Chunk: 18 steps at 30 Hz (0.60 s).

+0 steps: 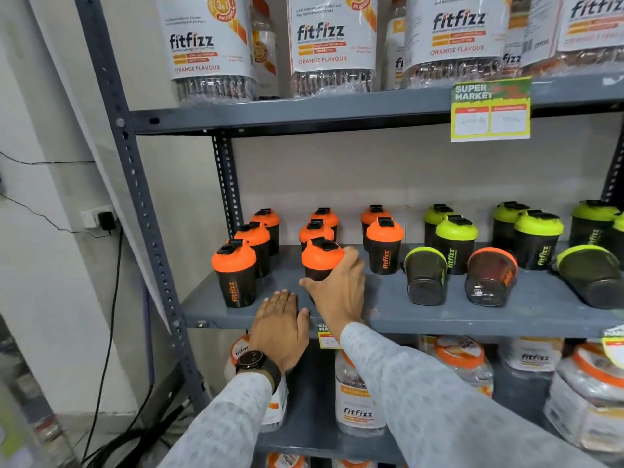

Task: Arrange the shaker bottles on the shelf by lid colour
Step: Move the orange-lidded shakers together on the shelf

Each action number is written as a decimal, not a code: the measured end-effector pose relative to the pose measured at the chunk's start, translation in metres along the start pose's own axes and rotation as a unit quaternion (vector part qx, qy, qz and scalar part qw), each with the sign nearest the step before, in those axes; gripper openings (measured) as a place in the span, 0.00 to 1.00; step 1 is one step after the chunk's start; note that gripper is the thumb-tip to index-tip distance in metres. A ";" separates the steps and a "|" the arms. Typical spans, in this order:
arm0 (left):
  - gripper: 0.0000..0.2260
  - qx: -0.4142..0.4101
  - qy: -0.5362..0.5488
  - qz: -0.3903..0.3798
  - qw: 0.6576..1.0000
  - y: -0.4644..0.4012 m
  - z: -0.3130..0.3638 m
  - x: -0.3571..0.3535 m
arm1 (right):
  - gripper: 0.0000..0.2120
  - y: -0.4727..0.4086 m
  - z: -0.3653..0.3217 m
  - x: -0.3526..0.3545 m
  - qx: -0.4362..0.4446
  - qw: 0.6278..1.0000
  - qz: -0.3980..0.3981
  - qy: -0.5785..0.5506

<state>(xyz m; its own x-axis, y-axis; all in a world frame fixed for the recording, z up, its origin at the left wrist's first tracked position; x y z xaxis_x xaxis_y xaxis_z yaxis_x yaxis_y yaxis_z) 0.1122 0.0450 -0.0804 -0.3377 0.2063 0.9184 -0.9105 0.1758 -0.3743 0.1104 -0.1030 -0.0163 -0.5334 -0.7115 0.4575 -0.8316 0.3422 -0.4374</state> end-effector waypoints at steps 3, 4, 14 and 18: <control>0.35 -0.002 -0.004 -0.011 1.000 0.000 -0.001 -0.002 | 0.53 0.000 0.000 -0.001 0.001 1.000 -0.010 -0.005; 0.35 0.000 0.004 -0.012 1.000 0.000 -0.002 -0.002 | 0.54 0.001 0.000 0.000 0.005 1.000 -0.018 -0.006; 0.23 -0.172 0.133 0.185 0.958 0.028 0.110 0.040 | 0.34 -0.016 0.018 0.146 0.134 0.987 0.082 0.026; 0.30 -0.137 0.076 0.054 0.986 -0.008 0.164 0.007 | 0.32 -0.054 0.075 0.216 0.051 0.985 0.119 0.117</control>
<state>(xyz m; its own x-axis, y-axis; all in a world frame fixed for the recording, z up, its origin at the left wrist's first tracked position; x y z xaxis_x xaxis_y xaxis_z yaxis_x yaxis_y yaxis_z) 0.0777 -0.1132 -0.0497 -0.3709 0.3757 0.8493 -0.7651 0.3948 -0.5087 0.0514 -0.3210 0.0478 -0.7424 -0.4529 0.4937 -0.6652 0.4102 -0.6239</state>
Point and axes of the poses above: each hand's wrist, its own y-axis away from the middle knuckle, its own x-axis out of the back of the hand, z = x × y, the point moved 8 cm from there along -y, towards the middle knuckle, and after that the axes turned 4 degrees about -z, right-handed, at the moved point
